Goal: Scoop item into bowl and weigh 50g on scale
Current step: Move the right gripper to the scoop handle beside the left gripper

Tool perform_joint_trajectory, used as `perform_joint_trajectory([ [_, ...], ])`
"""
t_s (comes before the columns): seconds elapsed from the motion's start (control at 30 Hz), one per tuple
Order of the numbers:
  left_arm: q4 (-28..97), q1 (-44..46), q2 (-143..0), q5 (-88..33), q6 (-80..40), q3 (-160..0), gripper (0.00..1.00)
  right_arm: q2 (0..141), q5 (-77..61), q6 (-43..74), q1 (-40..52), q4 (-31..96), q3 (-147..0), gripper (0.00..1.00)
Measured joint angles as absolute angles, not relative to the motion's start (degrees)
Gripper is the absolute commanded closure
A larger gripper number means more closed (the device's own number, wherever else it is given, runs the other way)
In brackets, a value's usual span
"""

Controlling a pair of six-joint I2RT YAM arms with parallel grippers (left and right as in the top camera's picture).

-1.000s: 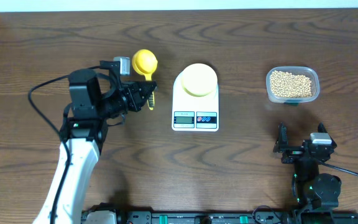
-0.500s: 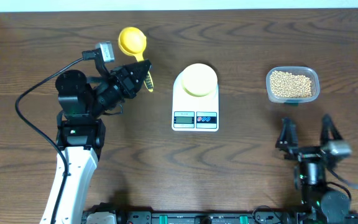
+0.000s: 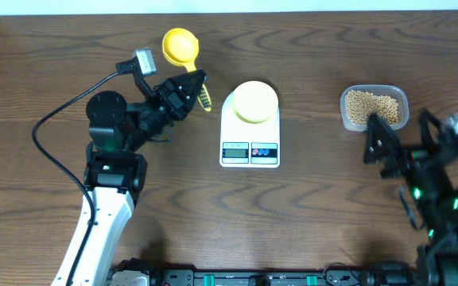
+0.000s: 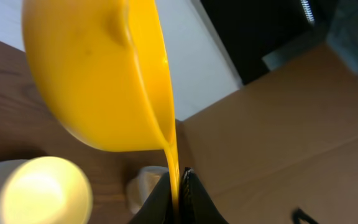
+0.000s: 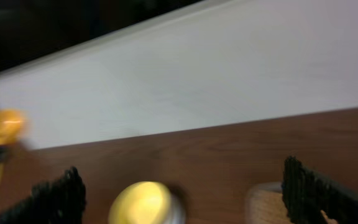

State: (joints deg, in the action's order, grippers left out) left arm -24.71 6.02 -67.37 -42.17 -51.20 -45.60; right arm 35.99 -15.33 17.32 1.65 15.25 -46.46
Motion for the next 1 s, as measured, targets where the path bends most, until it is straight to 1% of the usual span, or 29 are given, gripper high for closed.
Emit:
perform_joint_trajectory([
  [0.07,-26.26,7.22,-67.37,-41.63,-52.82,-45.60,0.93,40.73,-24.05,17.91,1.65,10.76,-47.97,0.01],
  [0.17,-29.74,9.85,-67.37,-39.42,-56.03,-45.60,0.93,47.79,-36.95,24.67,2.26,-2.57,-48.27,0.01],
  [0.23,-31.53,11.57,-67.37,-37.54,-58.46,-45.58,0.93,51.70,-41.65,31.38,3.77,-10.81,-48.18,0.01],
  [0.27,-34.00,13.32,-67.37,-35.48,-60.16,-45.60,0.93,55.27,-45.34,38.63,6.17,-16.45,-48.34,0.01],
  [0.3,-35.27,14.46,-67.31,-34.26,-60.90,-45.58,0.93,57.39,-46.87,42.78,8.05,-19.42,-48.21,0.01],
  [0.37,-36.80,15.97,-67.31,-32.60,-61.73,-45.58,0.93,60.73,-47.94,48.34,11.22,-22.79,-48.38,0.06],
  [0.5,-39.11,17.96,-67.31,-30.13,-62.96,-45.58,0.93,66.87,-48.40,58.28,17.54,-23.53,-48.38,0.14],
  [0.53,-39.51,18.09,-67.31,-29.52,-63.29,-45.58,0.93,68.16,-47.99,61.06,18.90,-23.51,-48.38,0.23],
  [0.6,-40.27,18.13,-67.31,-27.86,-64.31,-45.56,0.93,70.54,-47.27,65.95,21.34,-23.53,-48.38,0.31],
  [0.7,-41.10,18.13,-67.31,-26.37,-64.97,-45.56,0.93,72.53,-45.19,72.12,24.34,-25.98,-48.29,0.31],
  [0.9,-41.15,18.13,-67.31,-25.47,-65.87,-45.56,0.93,72.60,-43.90,75.83,26.65,-34.63,-48.27,0.33],
  [1.0,-41.15,18.68,-67.31,-25.26,-66.54,-45.56,0.93,72.60,-42.57,77.10,28.03,-34.94,-48.27,0.39],
])
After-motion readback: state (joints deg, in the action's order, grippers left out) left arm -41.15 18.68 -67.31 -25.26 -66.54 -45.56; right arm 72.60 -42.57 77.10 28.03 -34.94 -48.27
